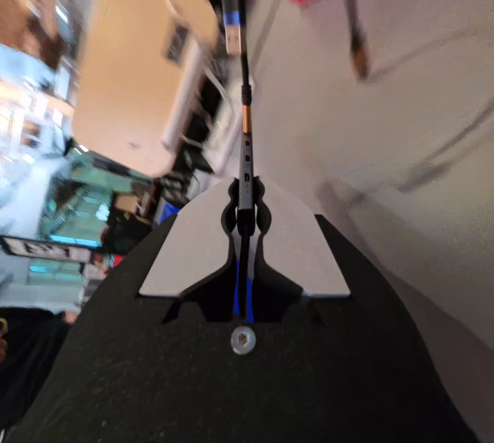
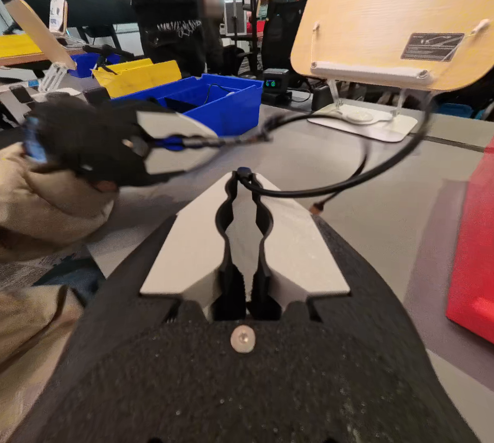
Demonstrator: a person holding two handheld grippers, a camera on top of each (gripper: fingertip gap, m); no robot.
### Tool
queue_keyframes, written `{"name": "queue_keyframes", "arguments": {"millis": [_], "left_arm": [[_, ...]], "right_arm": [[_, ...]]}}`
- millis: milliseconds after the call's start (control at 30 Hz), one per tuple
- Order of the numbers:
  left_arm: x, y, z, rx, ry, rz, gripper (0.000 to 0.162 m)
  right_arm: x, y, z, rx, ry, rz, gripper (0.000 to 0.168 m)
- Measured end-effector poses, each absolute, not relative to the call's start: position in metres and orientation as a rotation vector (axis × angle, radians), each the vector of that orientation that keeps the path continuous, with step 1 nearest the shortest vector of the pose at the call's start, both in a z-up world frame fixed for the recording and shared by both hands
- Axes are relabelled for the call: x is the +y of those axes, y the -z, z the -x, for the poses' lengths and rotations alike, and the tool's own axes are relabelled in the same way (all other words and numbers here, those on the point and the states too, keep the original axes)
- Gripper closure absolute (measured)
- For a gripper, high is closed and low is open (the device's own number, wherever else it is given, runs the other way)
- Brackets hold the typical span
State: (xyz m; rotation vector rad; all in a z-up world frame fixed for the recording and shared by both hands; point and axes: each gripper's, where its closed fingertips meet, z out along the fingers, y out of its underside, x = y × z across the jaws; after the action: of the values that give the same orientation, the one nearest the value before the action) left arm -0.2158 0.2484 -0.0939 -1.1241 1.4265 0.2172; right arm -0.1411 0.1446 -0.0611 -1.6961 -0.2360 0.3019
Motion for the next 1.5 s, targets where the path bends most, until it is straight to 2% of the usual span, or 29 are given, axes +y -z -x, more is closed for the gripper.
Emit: {"name": "queue_keyframes", "arguments": {"millis": [33,100,200,333,533,800,867,933,967,1000,1033,1300,1400,1500], "left_arm": [[0.225,0.067,0.207,1.390,-0.164,1.031,0.152],[0.187,0.061,0.186,1.426,-0.073,1.023,0.152],[0.196,0.111,0.186,1.528,-0.106,1.138,0.152],[0.211,0.133,0.196,1.570,-0.142,1.198,0.152],[0.211,0.130,0.194,1.587,-0.189,1.093,0.152],[0.205,0.136,0.193,1.587,-0.153,1.095,0.152],[0.207,0.135,0.194,1.576,-0.133,1.121,0.152],[0.209,0.133,0.197,1.556,-0.110,1.142,0.152],[0.210,0.131,0.198,1.545,-0.098,1.148,0.152],[0.211,0.130,0.199,1.538,-0.087,1.157,0.152],[0.212,0.128,0.199,1.528,-0.075,1.165,0.152],[0.214,0.125,0.196,1.498,-0.022,1.177,0.152],[0.214,0.115,0.196,1.459,-0.013,1.150,0.152],[0.213,0.104,0.197,1.405,-0.010,1.113,0.152]], "right_arm": [[0.140,0.064,0.136,-0.244,-0.309,1.713,0.159],[0.138,0.064,0.130,-0.262,-0.313,1.709,0.159],[0.133,0.037,0.115,-0.290,-0.306,1.675,0.159],[0.123,0.004,0.063,-0.234,-0.252,1.708,0.159],[0.138,0.022,-0.035,0.055,-0.473,1.781,0.159],[0.174,0.003,-0.049,0.117,-0.835,1.686,0.159],[0.184,0.026,-0.065,0.235,-0.881,1.717,0.159],[0.186,0.077,-0.088,0.423,-0.829,1.881,0.158],[0.182,0.100,-0.096,0.467,-0.764,1.984,0.155],[0.176,0.117,-0.103,0.503,-0.712,2.078,0.141],[0.171,0.124,-0.108,0.529,-0.680,2.129,0.125],[0.124,0.130,-0.150,0.540,-0.192,2.311,0.119],[0.132,0.100,-0.125,0.331,-0.094,2.216,0.119],[0.141,0.068,0.004,-0.249,-0.440,2.082,0.127]]}}
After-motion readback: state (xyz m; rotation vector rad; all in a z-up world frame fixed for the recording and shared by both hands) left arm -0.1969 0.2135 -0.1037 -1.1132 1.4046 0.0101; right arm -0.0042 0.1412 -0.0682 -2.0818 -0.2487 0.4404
